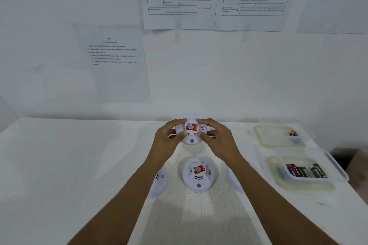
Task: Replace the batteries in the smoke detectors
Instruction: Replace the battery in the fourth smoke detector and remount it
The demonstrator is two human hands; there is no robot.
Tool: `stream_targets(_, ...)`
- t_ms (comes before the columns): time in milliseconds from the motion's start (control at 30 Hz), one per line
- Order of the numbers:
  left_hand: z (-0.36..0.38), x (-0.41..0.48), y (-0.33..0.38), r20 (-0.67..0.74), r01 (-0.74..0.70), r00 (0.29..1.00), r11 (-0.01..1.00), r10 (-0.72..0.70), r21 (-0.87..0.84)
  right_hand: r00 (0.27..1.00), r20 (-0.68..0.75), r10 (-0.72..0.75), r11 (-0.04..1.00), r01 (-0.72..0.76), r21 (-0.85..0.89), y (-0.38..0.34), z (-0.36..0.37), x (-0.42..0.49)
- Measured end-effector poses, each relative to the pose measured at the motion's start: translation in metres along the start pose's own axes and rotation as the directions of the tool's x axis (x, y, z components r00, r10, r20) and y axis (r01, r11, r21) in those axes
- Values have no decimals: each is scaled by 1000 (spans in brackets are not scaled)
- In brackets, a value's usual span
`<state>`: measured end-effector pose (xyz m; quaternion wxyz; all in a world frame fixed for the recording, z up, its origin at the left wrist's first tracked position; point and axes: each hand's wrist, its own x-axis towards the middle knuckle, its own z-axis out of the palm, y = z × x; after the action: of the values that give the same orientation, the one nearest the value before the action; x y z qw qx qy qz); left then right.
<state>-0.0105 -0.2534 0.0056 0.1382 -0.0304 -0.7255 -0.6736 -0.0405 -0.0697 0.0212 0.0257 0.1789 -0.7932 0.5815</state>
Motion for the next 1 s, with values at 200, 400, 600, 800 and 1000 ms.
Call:
stream_targets(200,-1,1,0,6,-5,1000,1000,5,7,1000,9,-15,1000,16,-10,-1,1,-1)
stream_targets(400,-5,-2,-1,25,5,1000,1000,-6,17,999,26,-20,999,21,-43,1,2,-4)
stream_targets(600,-6,-2,2,51,-5,999,999,3,46,1000,16,-13,999,13,-47,3,5,-3)
stream_targets(800,-7,-2,3,51,-29,998,998,26,52,1000,24,-19,998,20,-52,3,5,-2)
stream_targets(1000,-9,-2,0,58,-34,998,997,31,62,999,36,-9,998,11,-59,6,7,-1)
